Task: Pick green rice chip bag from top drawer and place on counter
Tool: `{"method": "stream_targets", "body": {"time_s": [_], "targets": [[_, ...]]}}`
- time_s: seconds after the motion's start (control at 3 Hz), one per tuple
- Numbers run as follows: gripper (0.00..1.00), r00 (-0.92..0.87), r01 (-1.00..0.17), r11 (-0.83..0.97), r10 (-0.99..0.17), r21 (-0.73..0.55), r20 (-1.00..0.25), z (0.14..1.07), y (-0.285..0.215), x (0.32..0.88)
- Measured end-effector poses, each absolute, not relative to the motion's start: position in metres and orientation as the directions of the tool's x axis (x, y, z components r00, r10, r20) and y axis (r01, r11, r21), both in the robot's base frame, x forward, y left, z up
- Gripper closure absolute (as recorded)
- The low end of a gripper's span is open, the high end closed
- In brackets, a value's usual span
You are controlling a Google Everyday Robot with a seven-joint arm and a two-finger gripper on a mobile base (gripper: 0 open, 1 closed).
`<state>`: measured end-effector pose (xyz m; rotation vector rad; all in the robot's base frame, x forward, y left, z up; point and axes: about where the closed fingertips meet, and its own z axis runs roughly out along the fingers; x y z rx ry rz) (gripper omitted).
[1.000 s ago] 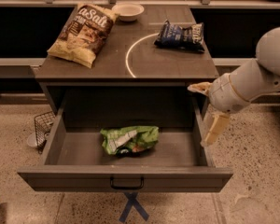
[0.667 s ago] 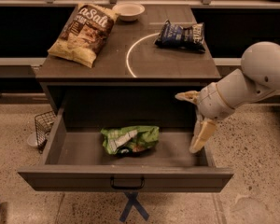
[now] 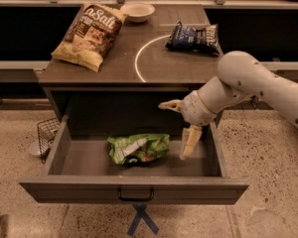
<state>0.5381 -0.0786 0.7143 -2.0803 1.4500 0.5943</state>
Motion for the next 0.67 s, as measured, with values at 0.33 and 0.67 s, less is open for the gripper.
{"method": "stream_targets", "body": {"time_s": [0.33,0.67], "targets": [[0.0,0.377,-0.923,-0.33,-0.681,-0.196,-0.628,0.697,-0.051,0.55],[0.0,0.374,-0.925,-0.327,-0.692,-0.195,-0.618,0.68,-0.022,0.553]]}}
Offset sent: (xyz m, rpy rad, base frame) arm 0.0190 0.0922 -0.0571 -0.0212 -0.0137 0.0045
